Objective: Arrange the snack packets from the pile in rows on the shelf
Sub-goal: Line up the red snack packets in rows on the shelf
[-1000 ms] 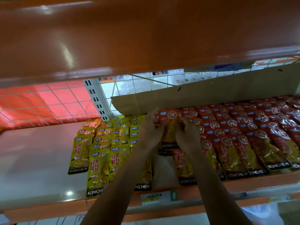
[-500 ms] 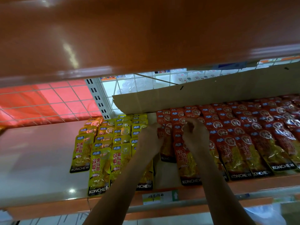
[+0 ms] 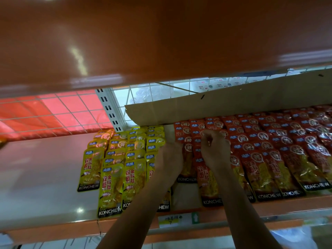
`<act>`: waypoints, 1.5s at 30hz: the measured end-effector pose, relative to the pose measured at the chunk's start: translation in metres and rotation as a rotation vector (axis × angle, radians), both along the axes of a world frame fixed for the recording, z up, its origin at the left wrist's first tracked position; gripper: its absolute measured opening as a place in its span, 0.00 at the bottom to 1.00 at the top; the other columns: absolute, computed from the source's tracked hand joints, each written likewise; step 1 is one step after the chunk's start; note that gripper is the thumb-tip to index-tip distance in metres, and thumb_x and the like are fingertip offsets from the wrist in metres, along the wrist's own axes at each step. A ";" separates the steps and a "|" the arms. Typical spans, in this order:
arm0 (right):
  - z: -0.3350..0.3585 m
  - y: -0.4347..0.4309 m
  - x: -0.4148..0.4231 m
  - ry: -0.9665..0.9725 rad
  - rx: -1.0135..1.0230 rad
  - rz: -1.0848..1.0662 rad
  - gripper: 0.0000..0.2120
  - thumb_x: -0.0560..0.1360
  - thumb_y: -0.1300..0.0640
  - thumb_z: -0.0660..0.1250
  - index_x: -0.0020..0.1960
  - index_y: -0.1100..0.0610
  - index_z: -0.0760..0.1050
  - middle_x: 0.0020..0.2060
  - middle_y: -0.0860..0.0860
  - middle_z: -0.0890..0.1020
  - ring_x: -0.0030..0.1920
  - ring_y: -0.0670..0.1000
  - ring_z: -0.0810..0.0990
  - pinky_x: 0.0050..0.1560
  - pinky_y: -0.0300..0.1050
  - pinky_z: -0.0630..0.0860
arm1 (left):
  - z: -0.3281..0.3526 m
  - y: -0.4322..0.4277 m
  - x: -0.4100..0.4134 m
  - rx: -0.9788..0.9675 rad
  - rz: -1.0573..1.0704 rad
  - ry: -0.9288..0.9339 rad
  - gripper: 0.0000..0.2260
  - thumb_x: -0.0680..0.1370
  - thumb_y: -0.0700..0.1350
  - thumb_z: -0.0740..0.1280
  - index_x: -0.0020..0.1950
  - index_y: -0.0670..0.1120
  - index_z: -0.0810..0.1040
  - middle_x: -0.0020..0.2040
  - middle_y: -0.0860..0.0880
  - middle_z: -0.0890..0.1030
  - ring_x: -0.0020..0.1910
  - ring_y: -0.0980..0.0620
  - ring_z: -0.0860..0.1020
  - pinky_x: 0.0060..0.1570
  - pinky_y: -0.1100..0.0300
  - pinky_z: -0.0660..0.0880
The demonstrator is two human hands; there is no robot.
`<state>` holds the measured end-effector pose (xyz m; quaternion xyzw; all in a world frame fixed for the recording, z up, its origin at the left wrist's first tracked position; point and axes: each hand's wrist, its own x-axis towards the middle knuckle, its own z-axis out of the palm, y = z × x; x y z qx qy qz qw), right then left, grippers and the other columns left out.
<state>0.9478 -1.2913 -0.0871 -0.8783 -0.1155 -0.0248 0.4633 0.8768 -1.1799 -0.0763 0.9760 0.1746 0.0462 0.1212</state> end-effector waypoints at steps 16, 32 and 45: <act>0.015 0.117 -0.062 -0.049 -0.114 0.319 0.16 0.76 0.57 0.64 0.63 0.52 0.76 0.60 0.51 0.80 0.62 0.52 0.76 0.60 0.43 0.69 | 0.014 0.100 -0.052 -0.027 0.134 -0.257 0.16 0.77 0.44 0.64 0.65 0.47 0.75 0.59 0.45 0.79 0.60 0.43 0.74 0.56 0.53 0.70; -0.007 0.345 -0.212 -0.075 -0.182 0.639 0.16 0.77 0.59 0.65 0.64 0.55 0.75 0.61 0.52 0.79 0.62 0.53 0.76 0.63 0.41 0.65 | -0.010 0.320 -0.209 0.070 0.528 -0.230 0.17 0.81 0.52 0.59 0.69 0.50 0.71 0.66 0.48 0.76 0.64 0.46 0.74 0.60 0.53 0.72; -0.011 0.492 -0.314 -0.090 -0.233 0.846 0.18 0.75 0.63 0.61 0.63 0.52 0.76 0.59 0.52 0.79 0.60 0.54 0.75 0.58 0.43 0.70 | -0.013 0.462 -0.325 0.190 0.751 -0.042 0.12 0.77 0.38 0.57 0.59 0.42 0.71 0.58 0.44 0.75 0.58 0.44 0.72 0.54 0.53 0.72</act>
